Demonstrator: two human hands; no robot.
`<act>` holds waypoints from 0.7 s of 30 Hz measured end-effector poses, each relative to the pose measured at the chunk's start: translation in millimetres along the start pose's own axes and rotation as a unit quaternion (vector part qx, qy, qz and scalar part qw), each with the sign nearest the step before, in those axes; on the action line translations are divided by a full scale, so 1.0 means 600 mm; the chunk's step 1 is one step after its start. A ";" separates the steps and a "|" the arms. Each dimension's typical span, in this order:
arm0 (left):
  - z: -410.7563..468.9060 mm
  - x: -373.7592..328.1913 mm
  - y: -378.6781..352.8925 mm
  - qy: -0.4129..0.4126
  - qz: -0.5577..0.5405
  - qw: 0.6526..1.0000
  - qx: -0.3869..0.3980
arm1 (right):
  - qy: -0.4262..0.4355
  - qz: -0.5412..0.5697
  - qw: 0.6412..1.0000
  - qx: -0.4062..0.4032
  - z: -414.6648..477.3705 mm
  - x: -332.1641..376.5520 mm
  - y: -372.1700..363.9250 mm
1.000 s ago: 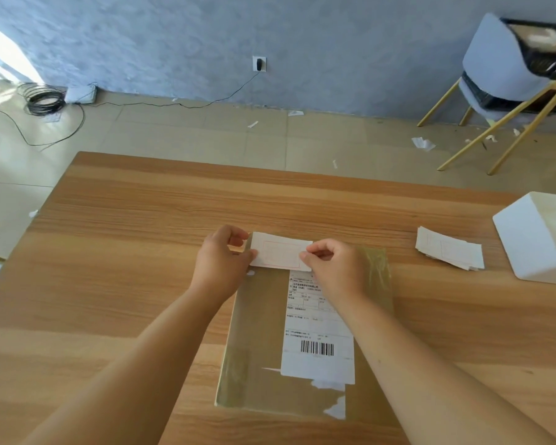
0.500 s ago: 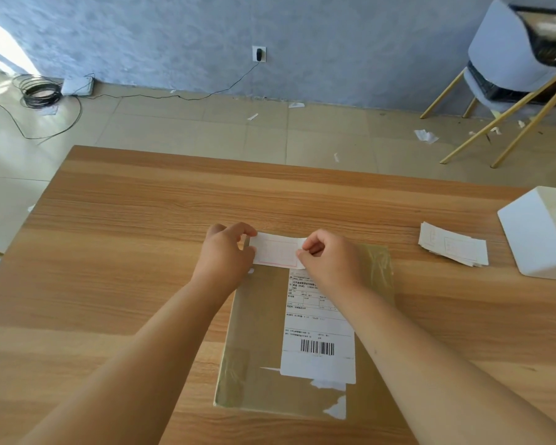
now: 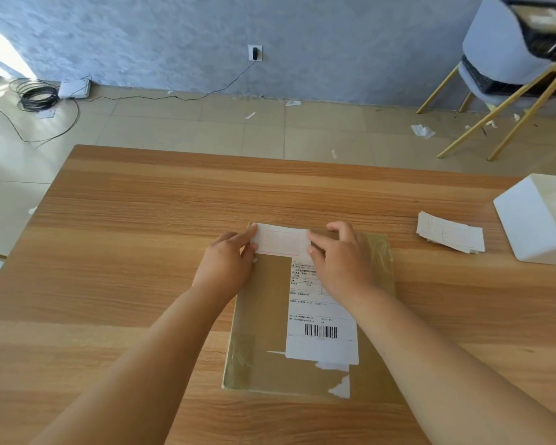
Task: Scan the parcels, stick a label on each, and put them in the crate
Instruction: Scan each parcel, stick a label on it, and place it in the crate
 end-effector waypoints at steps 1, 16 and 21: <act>-0.002 0.001 -0.001 0.009 -0.013 1.000 0.001 | -0.008 -0.011 1.000 -0.010 -0.001 -0.011 0.007; -0.182 0.066 -0.027 0.165 -0.161 0.973 0.009 | -0.262 0.096 0.960 0.016 -0.163 -0.199 0.032; -0.237 0.045 -0.032 0.141 -0.203 0.969 0.025 | -0.255 0.194 0.945 0.074 -0.198 -0.208 0.014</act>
Point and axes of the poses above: each hand's wrist, its own z-axis towards the middle knuckle, its own y-axis out of the back of the hand, x = y × z, the point moved 6 cm from there along z, towards the middle knuckle, and after that the axes turned 8 degrees about -y, right-handed, at the moved point
